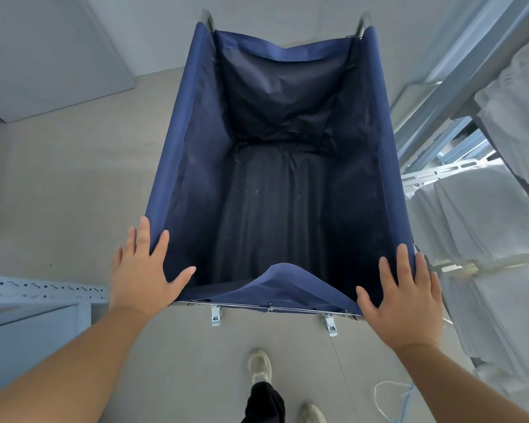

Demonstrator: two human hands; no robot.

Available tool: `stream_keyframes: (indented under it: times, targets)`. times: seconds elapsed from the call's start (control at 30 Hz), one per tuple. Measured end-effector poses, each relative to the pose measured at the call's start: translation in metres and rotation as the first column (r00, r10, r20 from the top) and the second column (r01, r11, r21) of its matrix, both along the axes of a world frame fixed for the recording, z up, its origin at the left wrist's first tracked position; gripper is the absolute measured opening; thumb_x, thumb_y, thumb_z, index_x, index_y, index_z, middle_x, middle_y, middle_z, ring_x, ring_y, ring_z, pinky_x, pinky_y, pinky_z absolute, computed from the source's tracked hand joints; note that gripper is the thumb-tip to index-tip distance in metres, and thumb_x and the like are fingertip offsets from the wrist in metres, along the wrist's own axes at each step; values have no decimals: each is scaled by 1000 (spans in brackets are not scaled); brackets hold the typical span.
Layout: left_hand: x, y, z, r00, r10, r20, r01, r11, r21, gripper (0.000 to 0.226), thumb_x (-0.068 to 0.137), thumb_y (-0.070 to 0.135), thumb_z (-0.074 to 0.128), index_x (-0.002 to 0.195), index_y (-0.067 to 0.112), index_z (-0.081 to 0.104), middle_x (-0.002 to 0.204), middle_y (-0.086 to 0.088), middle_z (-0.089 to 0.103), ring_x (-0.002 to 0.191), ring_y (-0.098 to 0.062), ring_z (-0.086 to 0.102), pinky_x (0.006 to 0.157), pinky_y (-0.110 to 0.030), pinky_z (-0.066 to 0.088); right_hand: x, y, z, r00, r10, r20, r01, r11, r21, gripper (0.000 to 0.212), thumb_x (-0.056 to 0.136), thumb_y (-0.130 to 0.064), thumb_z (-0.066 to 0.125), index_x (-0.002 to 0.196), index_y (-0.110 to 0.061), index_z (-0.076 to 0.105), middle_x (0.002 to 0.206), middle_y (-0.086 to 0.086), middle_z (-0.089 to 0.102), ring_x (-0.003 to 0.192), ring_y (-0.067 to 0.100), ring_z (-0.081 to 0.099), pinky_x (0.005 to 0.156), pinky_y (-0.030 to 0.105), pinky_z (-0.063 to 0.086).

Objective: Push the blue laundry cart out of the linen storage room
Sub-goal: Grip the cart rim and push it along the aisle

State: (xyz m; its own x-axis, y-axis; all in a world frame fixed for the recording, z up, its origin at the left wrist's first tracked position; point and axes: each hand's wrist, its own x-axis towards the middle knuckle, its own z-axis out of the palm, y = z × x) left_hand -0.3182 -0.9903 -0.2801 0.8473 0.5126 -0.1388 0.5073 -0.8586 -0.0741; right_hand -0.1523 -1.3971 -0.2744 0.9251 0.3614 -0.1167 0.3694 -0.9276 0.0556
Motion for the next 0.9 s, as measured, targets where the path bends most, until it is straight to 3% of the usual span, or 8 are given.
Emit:
stream_keyframes:
  times: [0.47, 0.9]
  targets:
    - [109, 45, -1, 999, -2, 44, 3, 999, -34, 99, 78, 80, 31, 146, 11, 50, 167, -21, 21, 146, -50, 32, 108, -63, 36, 101, 40, -5, 1000, -10, 14, 11, 1000, -27, 83, 86, -64, 30, 139, -7, 57, 159, 22, 37, 145, 47, 33, 110, 61, 38]
    - [221, 77, -4, 998, 39, 50, -38, 999, -16, 100, 77, 82, 31, 147, 13, 49, 167, -20, 19, 148, -47, 31, 108, -61, 39, 228, 75, -8, 1000, 17, 26, -18, 999, 48, 82, 86, -62, 33, 136, -2, 60, 157, 23, 39, 142, 48, 33, 102, 62, 44]
